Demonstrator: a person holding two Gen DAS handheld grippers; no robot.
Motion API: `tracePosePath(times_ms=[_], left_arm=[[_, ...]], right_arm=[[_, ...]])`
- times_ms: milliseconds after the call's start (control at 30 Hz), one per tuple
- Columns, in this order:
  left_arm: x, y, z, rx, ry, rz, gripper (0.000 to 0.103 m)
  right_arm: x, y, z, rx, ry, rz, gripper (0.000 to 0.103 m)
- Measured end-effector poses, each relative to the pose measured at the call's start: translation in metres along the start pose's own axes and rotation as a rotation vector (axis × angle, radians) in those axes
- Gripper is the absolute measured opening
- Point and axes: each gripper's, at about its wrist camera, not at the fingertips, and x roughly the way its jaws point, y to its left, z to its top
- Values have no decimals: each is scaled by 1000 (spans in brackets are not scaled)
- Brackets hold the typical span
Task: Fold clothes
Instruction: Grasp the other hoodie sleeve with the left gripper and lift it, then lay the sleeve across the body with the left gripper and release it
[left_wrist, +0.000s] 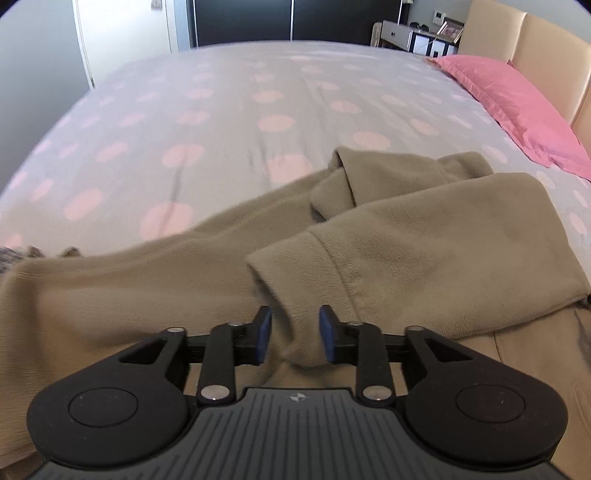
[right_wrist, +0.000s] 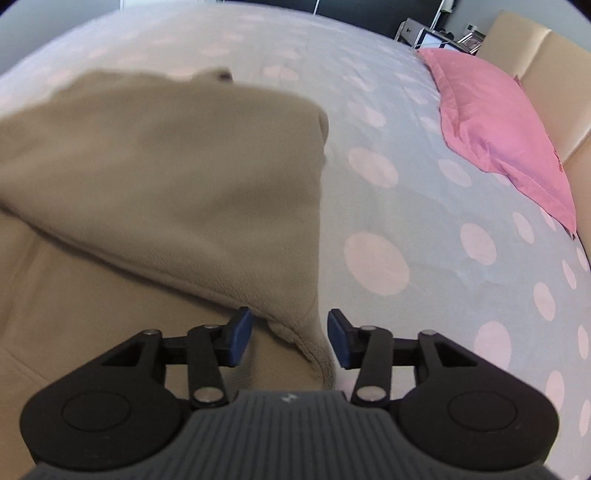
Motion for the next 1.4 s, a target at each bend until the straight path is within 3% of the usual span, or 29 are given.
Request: tracePosePath(times_ms=[67,300,433,533,633,700,733,767,833,1033,1233,1300,1400], left_arm=[[-20,9,-2,-1,-22,30,38],[-86,68,-16,-97,-47,233,48],[-102,101,-35,-164,-39,353,60],[-103,124,-52,-209,-21,390,63],[-97,135,-64,-246,15,354,61],[-94,141,-70,-272,29,336,48],[-95,144,-70,-294,25,320,30],[-96,146,-71,-316,19,304,22],[-102,147,-70,-332,-7,285,18],[-131,127,-52,-299,-131,218,14],[-166,85,-1,-241,-263,92,14],[-171,63,19,-196,-286,35,14],[-162,19,45,-93,-260,-9,14]], right_arm=[[-17,0,7,41,-46,26,70],[-60,26,20,43,-160,79,71],[-73,40,20,40,-164,90,71],[-76,45,19,48,-156,81,71],[-80,49,16,63,-148,77,71],[-84,52,13,76,-149,79,71],[-85,53,11,82,-150,79,71],[-86,54,9,86,-149,80,71],[-86,57,6,90,-144,80,71],[-81,59,6,91,-130,75,71],[-72,61,8,117,-98,103,71],[-68,63,10,110,-93,109,71],[-66,63,14,107,-90,113,71]])
